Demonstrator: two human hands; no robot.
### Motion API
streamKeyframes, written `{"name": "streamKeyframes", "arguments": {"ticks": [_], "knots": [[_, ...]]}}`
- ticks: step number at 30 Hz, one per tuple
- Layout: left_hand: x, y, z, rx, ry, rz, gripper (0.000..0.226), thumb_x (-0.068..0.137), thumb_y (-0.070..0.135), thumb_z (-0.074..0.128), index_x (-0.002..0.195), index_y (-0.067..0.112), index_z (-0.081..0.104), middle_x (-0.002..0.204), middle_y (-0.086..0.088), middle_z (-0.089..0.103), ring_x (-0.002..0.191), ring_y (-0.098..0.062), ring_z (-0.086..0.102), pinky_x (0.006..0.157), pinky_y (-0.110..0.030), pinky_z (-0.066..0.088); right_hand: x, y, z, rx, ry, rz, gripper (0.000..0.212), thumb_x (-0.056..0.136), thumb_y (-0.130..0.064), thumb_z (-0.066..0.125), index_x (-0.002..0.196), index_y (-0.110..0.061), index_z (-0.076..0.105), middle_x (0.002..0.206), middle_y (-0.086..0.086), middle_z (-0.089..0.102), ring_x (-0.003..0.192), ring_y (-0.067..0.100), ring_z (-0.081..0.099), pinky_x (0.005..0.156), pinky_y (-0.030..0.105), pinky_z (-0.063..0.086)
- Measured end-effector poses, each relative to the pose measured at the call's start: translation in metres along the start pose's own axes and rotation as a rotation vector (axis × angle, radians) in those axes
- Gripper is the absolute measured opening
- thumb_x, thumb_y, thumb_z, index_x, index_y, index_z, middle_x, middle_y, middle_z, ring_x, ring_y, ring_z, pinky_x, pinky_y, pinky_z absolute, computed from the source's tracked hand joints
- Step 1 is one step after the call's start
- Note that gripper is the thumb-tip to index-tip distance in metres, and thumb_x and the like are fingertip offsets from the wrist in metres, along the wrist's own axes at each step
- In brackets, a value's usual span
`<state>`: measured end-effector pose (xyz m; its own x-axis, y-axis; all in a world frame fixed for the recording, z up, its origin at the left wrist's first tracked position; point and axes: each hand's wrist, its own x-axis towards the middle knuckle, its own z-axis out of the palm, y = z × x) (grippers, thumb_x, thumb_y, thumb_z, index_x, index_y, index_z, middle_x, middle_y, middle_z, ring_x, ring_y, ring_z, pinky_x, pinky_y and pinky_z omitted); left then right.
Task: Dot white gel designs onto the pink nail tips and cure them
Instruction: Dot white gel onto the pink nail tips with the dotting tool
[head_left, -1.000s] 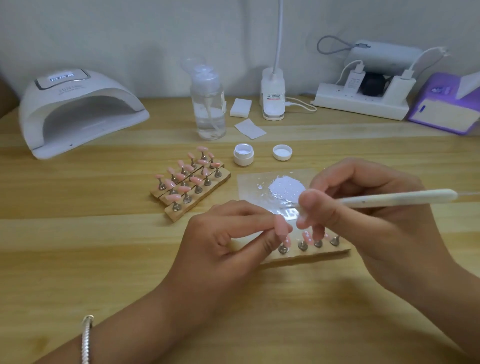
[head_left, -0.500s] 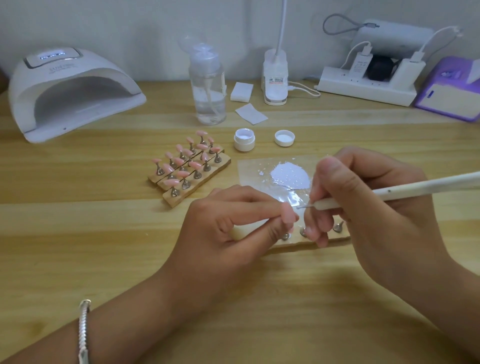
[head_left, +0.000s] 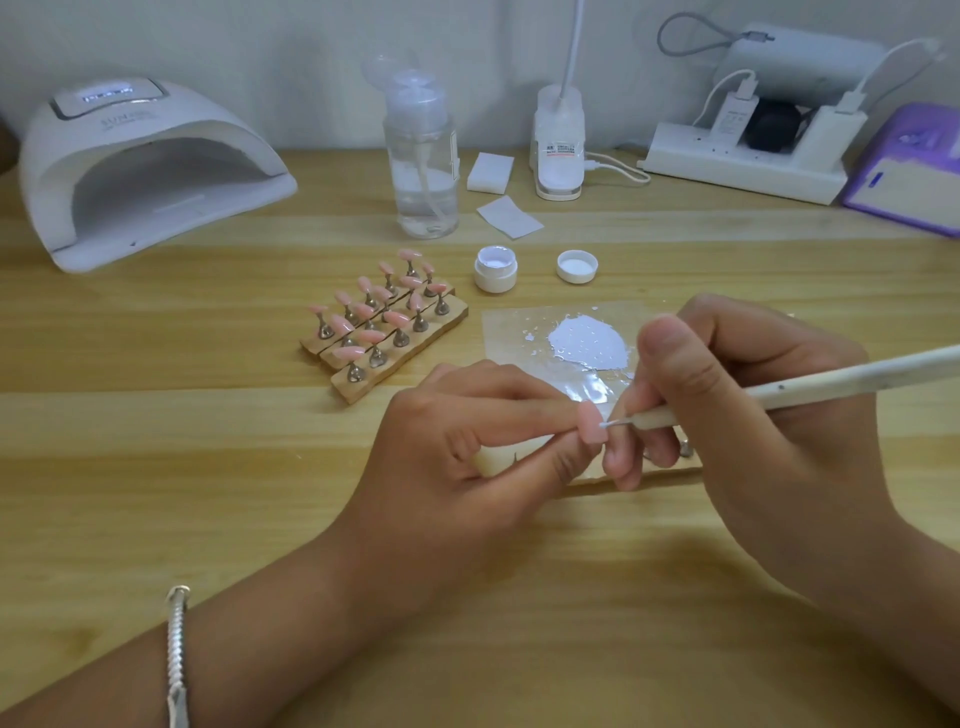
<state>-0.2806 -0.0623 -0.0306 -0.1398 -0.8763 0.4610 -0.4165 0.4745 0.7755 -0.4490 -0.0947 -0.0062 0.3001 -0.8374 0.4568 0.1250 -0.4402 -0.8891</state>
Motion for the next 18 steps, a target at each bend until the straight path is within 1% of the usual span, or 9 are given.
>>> {"name": "streamKeyframes", "arguments": {"ticks": [2, 4, 10, 15, 18], "knots": [[-0.0001, 0.0001, 0.0001, 0.012, 0.012, 0.013, 0.009, 0.087, 0.018, 0.072, 0.089, 0.016, 0.081, 0.086, 0.007, 0.074, 0.085, -0.012, 0.070, 0.078, -0.052, 0.050, 0.0000, -0.0007, 0.0001, -0.021, 0.001, 0.002, 0.034, 0.098, -0.017, 0.059, 0.065, -0.011, 0.054, 0.048, 0.008, 0.060, 0.039, 0.014, 0.056, 0.047, 0.015, 0.044], [-0.0001, 0.0001, 0.0002, 0.014, 0.021, 0.022, 0.010, 0.087, 0.018, 0.072, 0.089, 0.016, 0.081, 0.086, 0.008, 0.074, 0.085, -0.011, 0.070, 0.077, -0.053, 0.050, -0.0001, -0.0018, 0.0005, -0.028, 0.004, 0.003, 0.033, 0.095, -0.018, 0.057, 0.064, -0.010, 0.054, 0.048, 0.006, 0.060, 0.039, 0.014, 0.056, 0.047, 0.015, 0.044], [0.0003, 0.0006, -0.0001, 0.032, 0.017, 0.025, 0.009, 0.087, 0.019, 0.072, 0.088, 0.017, 0.081, 0.085, 0.007, 0.075, 0.085, -0.013, 0.070, 0.077, -0.054, 0.049, -0.0001, -0.0029, 0.0011, -0.023, 0.002, 0.001, 0.030, 0.093, -0.018, 0.053, 0.065, -0.009, 0.055, 0.048, 0.012, 0.059, 0.039, 0.011, 0.056, 0.047, 0.014, 0.044], [0.0002, 0.0016, -0.0009, 0.045, 0.010, 0.031, 0.009, 0.087, 0.020, 0.072, 0.087, 0.020, 0.081, 0.084, 0.007, 0.074, 0.085, -0.013, 0.070, 0.078, -0.054, 0.048, -0.0002, -0.0020, 0.0013, -0.021, -0.002, 0.002, 0.030, 0.093, -0.018, 0.053, 0.064, -0.009, 0.055, 0.049, 0.009, 0.061, 0.040, 0.010, 0.056, 0.047, 0.014, 0.044], [0.0006, 0.0019, -0.0010, 0.056, 0.014, 0.036, 0.009, 0.087, 0.020, 0.072, 0.087, 0.021, 0.080, 0.085, 0.008, 0.075, 0.085, -0.011, 0.070, 0.078, -0.053, 0.047, -0.0007, -0.0009, 0.0003, -0.046, -0.003, -0.006, 0.035, 0.098, -0.018, 0.058, 0.064, -0.010, 0.054, 0.050, 0.006, 0.062, 0.040, 0.009, 0.057, 0.048, 0.014, 0.044]]}}
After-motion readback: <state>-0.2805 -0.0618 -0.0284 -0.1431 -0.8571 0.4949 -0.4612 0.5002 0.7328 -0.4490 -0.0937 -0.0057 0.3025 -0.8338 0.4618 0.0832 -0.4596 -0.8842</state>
